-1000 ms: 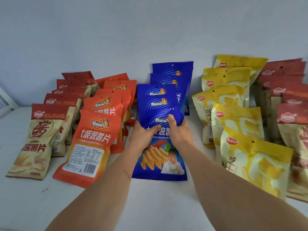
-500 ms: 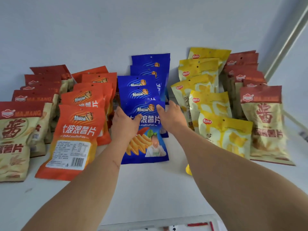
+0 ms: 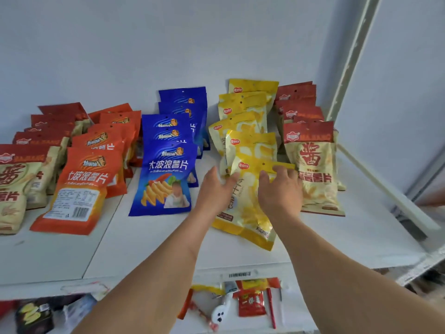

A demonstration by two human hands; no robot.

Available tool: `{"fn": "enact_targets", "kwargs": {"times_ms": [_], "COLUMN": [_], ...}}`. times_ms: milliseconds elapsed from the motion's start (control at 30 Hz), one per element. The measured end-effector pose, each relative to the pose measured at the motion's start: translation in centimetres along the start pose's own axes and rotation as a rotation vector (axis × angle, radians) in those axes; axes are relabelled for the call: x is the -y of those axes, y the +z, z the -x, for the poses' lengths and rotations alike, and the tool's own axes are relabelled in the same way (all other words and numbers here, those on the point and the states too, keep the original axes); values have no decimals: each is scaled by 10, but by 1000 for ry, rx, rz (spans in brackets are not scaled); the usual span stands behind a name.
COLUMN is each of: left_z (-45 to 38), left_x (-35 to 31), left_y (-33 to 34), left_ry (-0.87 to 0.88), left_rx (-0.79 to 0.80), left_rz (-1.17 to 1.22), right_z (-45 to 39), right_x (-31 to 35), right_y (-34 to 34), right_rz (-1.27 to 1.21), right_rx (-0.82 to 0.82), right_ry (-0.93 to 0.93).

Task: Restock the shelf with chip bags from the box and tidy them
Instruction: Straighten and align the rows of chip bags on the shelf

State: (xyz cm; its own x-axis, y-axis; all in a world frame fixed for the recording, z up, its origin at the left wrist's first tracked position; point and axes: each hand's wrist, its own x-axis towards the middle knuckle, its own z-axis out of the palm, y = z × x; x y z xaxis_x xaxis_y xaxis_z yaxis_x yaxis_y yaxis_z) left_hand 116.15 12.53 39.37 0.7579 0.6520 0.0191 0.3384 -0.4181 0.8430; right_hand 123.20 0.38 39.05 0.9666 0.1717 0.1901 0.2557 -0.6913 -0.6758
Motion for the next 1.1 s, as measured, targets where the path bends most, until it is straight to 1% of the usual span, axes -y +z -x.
{"fn": "enact_targets", "kwargs": {"times_ms": [100, 167, 233, 333, 400, 467, 533, 633, 767, 867, 933, 1000, 1100], "left_z": [13, 17, 17, 9, 0, -11, -23, -43, -59, -66, -69, -70, -77], "left_x": [-2, 2, 8, 14, 14, 15, 21, 30, 27, 25, 27, 29, 30], "left_y": [15, 22, 25, 26, 25, 25, 26, 24, 15, 15, 19, 22, 21], "left_ry": [-26, -34, -51, -88, -118, -140, -129, -166, -275, -257, -244, -236, -271], "left_rx": [54, 60, 55, 59, 94, 128, 121, 95, 161, 213, 211, 175, 176], "left_rz": [-33, -56, -78, -60, -40, -41, -28, 59, 253, 365, 407, 418, 470], "right_z": [12, 17, 17, 4, -9, -21, -33, -50, -68, -76, -80, -85, -95], "right_x": [-18, -22, -22, -19, -17, -16, -17, -16, -12, -7, -6, -6, -6], "right_y": [-6, -5, -2, 4, 9, 15, 20, 25, 36, 45, 50, 52, 52], "right_rz": [-6, -81, -162, -239, -262, -258, -221, -199, -240, -283, -300, -294, -281], "right_rx": [60, 135, 187, 211, 222, 225, 226, 242, 258, 306, 322, 318, 321], "right_ry": [80, 136, 154, 155, 171, 167, 147, 158, 261, 300, 285, 274, 287]}}
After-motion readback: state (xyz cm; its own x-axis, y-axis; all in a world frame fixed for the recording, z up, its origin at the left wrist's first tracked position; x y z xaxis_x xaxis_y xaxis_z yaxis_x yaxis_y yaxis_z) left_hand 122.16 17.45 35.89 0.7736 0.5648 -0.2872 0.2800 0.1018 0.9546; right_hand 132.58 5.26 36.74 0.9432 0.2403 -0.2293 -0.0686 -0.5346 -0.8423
